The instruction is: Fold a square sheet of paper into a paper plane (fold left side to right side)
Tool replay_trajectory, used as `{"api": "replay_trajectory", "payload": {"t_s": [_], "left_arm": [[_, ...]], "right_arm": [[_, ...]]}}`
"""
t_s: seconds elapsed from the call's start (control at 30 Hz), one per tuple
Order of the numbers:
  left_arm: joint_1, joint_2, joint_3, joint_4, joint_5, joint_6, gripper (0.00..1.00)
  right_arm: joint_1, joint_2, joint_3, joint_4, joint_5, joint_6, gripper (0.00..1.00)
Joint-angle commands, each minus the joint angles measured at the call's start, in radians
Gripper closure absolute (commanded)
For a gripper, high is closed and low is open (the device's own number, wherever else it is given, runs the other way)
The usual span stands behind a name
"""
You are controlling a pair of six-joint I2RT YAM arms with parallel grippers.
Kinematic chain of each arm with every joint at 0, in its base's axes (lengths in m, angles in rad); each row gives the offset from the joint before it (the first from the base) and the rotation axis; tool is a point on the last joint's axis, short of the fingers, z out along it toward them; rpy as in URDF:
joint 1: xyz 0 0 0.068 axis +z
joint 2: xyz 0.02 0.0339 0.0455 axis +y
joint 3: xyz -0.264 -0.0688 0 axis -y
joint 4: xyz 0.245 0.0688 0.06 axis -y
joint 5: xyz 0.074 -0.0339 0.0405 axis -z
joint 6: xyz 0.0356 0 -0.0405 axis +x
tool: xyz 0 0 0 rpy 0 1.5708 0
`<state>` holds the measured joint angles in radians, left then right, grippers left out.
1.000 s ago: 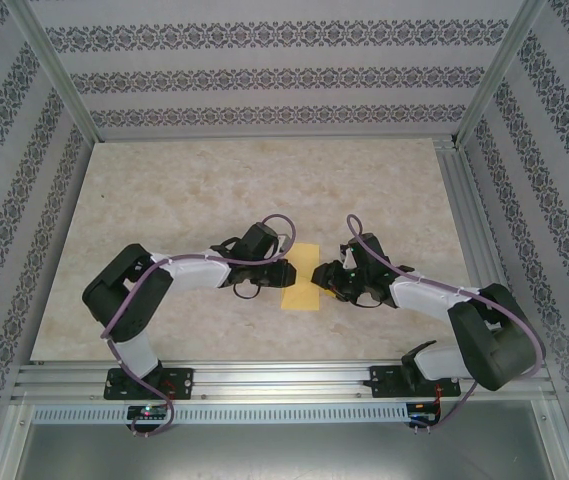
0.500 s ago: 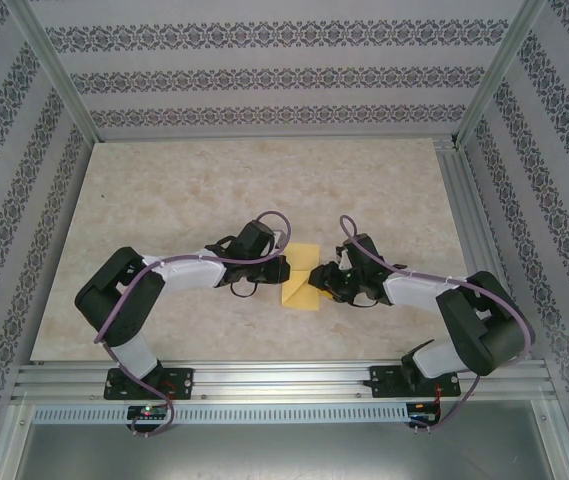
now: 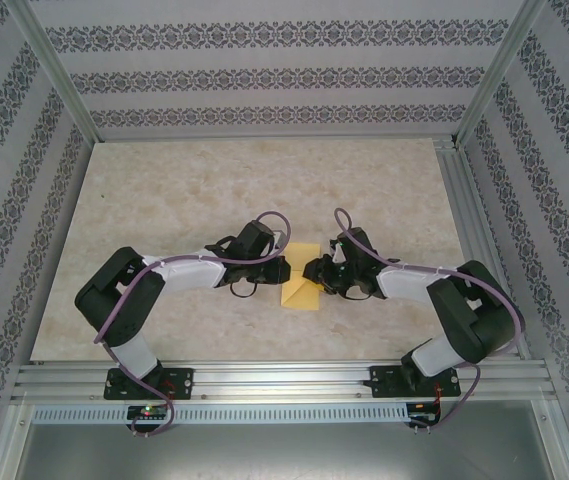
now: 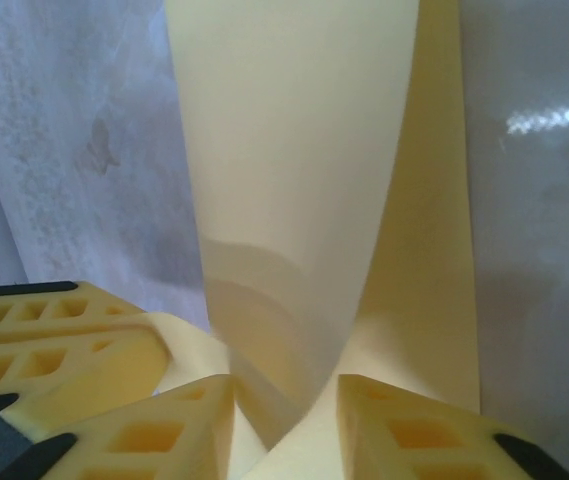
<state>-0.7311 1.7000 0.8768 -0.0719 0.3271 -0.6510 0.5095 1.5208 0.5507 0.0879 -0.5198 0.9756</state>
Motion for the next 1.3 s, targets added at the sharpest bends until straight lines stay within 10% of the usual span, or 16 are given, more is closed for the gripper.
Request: {"api": "replay_trajectory", "payload": {"t_s": [0.0,0.23,0.47,0.8,1.27], "left_arm": [[0.013,-0.019,-0.021,0.015,-0.007,0.017,0.82],[0.087,-0.211,-0.124,0.012,-0.027,-0.004,0.53],[0.198,-0.532,-0.255,0.052,0.070,-0.131,0.00],[0.231,-0.660,-0.297,0.442,0.259,-0.458,0.00],[0.213,-0.554,-0.052,0.622,0.408,-0.536,0.11]], "right_arm": [[0.014,0.019,0.034,0.039,-0.028,0.027,0.75],[0.009,-0.019,0.041,0.021,-0.037,0.012,0.95],[-0.056,-0.163,0.058,0.021,-0.065,-0.068,1.00],[-0.169,-0.397,0.239,0.043,-0.201,-0.121,0.99],[-0.050,-0.338,0.463,0.054,-0.260,-0.106,0.98]]}}
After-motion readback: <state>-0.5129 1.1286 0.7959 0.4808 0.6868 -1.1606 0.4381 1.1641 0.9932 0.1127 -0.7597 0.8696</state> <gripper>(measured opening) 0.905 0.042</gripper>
